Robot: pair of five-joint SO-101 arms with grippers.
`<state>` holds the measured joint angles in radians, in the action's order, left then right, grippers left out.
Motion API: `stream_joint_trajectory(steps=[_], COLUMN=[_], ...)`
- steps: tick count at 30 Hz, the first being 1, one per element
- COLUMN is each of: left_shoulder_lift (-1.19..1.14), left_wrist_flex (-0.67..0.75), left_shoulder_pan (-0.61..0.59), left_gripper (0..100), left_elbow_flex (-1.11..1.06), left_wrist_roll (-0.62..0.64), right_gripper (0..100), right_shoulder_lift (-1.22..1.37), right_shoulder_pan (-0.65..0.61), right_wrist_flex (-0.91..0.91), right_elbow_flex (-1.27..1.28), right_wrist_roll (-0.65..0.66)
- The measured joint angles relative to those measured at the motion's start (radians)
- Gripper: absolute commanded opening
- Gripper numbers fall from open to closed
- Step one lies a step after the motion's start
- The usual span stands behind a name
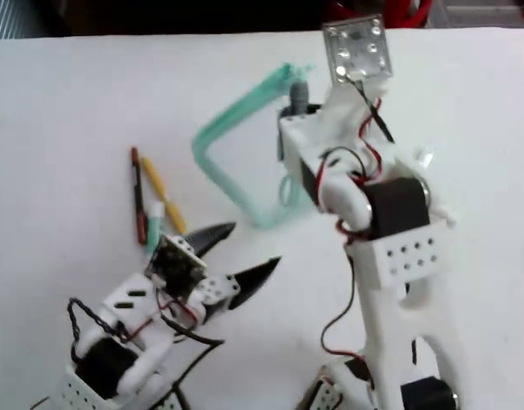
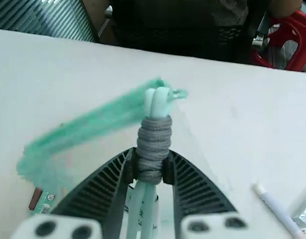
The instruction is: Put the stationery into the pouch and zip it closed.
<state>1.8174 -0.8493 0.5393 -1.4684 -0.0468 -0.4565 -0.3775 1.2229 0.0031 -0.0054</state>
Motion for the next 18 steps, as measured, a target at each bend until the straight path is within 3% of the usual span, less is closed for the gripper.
stream_joint_trajectory(steps=[10, 14, 18], left_shoulder_lift=[0.000, 0.000, 0.000], left_wrist_flex=[0.114, 0.173, 0.181], left_shoulder_pan=[-0.288, -0.301, -0.235], left_gripper=[29, 29, 29], left_elbow_flex=[0.000, 0.000, 0.000], left_wrist_roll=[-0.087, -0.087, -0.087], right_gripper=[1.9, 1.9, 1.9], right_shoulder_lift=[-0.025, -0.077, -0.103], right_shoulder_pan=[0.015, 0.014, 0.015], right_wrist_flex=[0.026, 0.068, 0.089], right_elbow_flex=[0.002, 0.002, 0.002], right_wrist_roll=[0.000, 0.000, 0.018])
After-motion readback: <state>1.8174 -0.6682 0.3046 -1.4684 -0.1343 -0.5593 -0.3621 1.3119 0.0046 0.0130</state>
